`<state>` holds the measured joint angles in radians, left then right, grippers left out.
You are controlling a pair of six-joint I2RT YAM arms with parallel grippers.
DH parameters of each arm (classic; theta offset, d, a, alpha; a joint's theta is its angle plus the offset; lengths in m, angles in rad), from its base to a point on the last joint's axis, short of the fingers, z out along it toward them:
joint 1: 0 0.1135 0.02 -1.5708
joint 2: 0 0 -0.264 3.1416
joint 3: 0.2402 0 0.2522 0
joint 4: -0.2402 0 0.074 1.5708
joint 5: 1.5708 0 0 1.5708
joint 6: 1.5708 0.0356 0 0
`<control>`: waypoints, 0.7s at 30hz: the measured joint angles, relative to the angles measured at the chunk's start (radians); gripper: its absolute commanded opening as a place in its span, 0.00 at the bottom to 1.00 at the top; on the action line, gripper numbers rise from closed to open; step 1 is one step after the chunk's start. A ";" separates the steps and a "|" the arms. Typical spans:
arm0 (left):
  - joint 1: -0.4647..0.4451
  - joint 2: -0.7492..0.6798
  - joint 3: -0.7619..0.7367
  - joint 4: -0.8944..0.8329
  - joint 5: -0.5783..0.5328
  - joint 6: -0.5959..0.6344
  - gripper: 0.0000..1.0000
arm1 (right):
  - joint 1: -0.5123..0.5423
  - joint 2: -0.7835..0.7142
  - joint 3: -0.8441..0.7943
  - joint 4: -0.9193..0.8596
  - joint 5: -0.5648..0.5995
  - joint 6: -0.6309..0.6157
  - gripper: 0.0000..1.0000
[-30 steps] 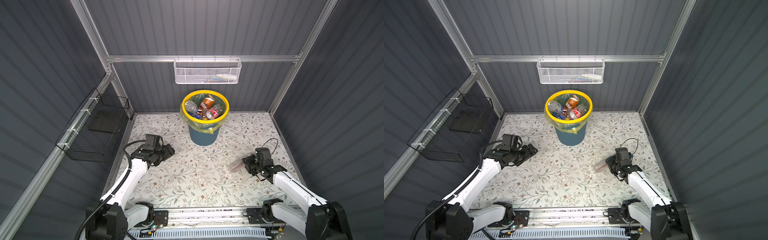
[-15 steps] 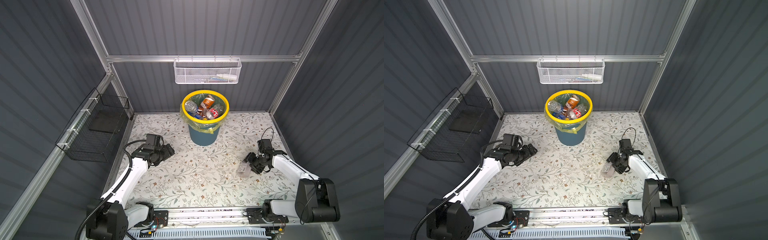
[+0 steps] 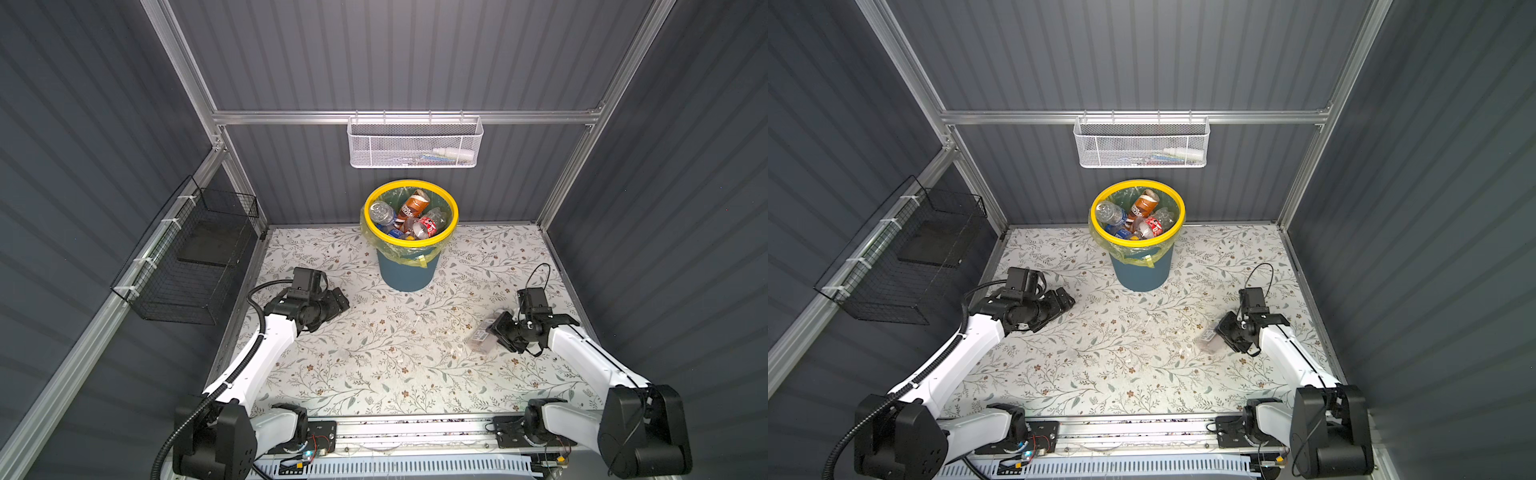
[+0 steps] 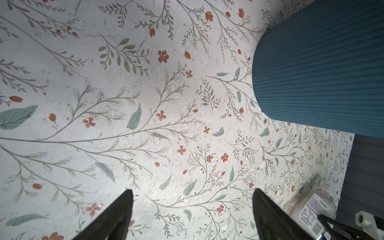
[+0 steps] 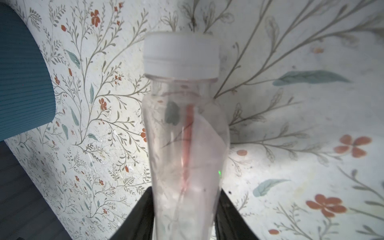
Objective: Throw the plastic bottles in the bin
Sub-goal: 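Lift the white-cap bottle over the bin and open the right gripper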
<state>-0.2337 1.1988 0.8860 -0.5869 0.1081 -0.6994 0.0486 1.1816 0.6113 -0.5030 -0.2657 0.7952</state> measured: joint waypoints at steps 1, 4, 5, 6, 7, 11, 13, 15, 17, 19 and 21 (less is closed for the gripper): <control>0.000 0.000 0.000 0.000 0.000 0.000 0.90 | 0.000 0.000 0.000 0.005 0.000 0.003 0.39; 0.000 0.000 0.000 -0.001 0.000 0.000 0.90 | 0.000 -0.011 0.000 0.008 0.006 0.006 0.38; 0.000 0.000 0.000 -0.002 0.000 0.000 0.90 | 0.000 -0.022 0.000 0.004 0.008 0.006 0.37; 0.000 -0.001 0.000 -0.003 0.000 0.000 0.90 | 0.000 -0.039 0.000 0.000 0.008 0.006 0.38; 0.000 -0.002 0.000 -0.004 0.000 0.000 0.90 | 0.000 -0.068 0.003 -0.010 0.008 0.006 0.37; 0.000 -0.002 0.003 -0.008 0.000 0.000 0.90 | 0.000 -0.172 0.096 -0.077 -0.010 0.004 0.38; 0.000 -0.002 0.010 -0.018 0.000 0.000 0.90 | 0.000 -0.195 0.199 -0.106 -0.036 0.004 0.38; 0.000 -0.002 0.018 -0.020 0.003 0.000 0.90 | 0.002 -0.196 0.322 -0.115 -0.068 0.007 0.39; 0.000 -0.002 0.029 -0.019 0.008 0.000 0.90 | 0.020 -0.161 0.494 -0.118 -0.096 0.010 0.41; 0.000 -0.002 0.039 -0.019 0.016 0.000 0.90 | 0.060 -0.078 0.680 -0.117 -0.114 0.011 0.43; 0.000 -0.002 0.046 -0.019 0.025 -0.002 0.90 | 0.114 0.043 0.890 -0.099 -0.138 0.014 0.46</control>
<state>-0.2337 1.1973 0.9321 -0.6056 0.1329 -0.7017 0.1627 1.2251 1.5009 -0.6018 -0.4034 0.8097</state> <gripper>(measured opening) 0.898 0.431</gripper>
